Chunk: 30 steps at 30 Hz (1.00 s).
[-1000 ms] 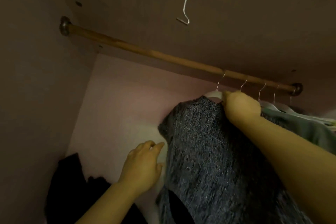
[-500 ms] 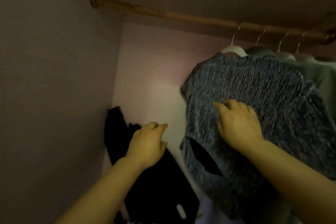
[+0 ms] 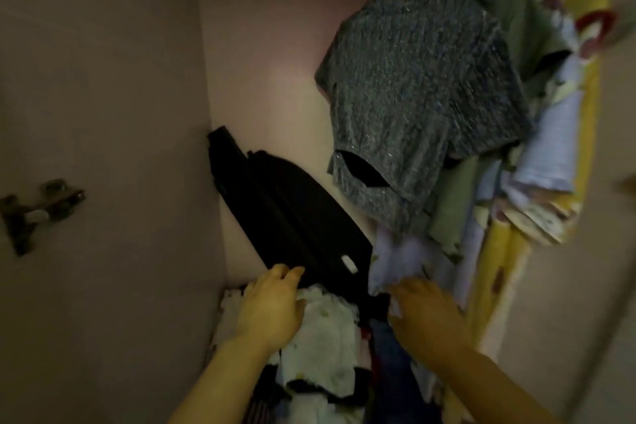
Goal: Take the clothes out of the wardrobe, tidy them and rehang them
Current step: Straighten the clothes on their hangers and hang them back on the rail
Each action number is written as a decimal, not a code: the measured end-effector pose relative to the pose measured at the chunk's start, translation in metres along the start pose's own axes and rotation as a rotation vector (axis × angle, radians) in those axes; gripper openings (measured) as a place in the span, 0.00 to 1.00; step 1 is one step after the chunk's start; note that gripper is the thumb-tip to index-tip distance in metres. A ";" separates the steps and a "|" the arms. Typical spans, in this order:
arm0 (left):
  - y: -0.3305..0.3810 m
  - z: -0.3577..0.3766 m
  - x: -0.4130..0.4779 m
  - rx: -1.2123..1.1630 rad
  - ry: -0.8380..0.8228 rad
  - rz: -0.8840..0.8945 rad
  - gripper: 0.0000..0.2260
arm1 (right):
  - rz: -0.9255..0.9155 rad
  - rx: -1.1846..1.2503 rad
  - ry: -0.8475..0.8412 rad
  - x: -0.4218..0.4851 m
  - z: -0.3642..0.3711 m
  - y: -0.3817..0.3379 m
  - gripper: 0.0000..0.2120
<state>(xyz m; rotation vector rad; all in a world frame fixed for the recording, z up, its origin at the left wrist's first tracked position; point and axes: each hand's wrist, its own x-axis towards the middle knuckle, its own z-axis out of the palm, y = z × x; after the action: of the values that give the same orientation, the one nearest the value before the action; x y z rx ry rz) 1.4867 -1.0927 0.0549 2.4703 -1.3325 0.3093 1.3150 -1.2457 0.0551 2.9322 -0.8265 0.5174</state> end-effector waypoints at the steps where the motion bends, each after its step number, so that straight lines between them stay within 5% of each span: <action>1: 0.002 0.006 -0.016 -0.009 -0.027 0.022 0.24 | 0.030 0.006 0.021 -0.024 0.002 -0.005 0.13; 14: 0.086 0.062 -0.246 -0.106 -0.546 0.480 0.23 | 0.699 0.105 -0.349 -0.373 0.004 -0.066 0.23; 30: 0.228 0.002 -0.574 -0.209 -0.727 1.274 0.25 | 1.528 0.117 -0.182 -0.767 -0.100 -0.249 0.22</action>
<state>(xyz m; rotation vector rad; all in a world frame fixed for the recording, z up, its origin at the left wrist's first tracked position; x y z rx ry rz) 0.9844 -0.7684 -0.0993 1.2321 -2.8849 -0.5042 0.7986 -0.6365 -0.0945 1.8032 -2.9674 0.2607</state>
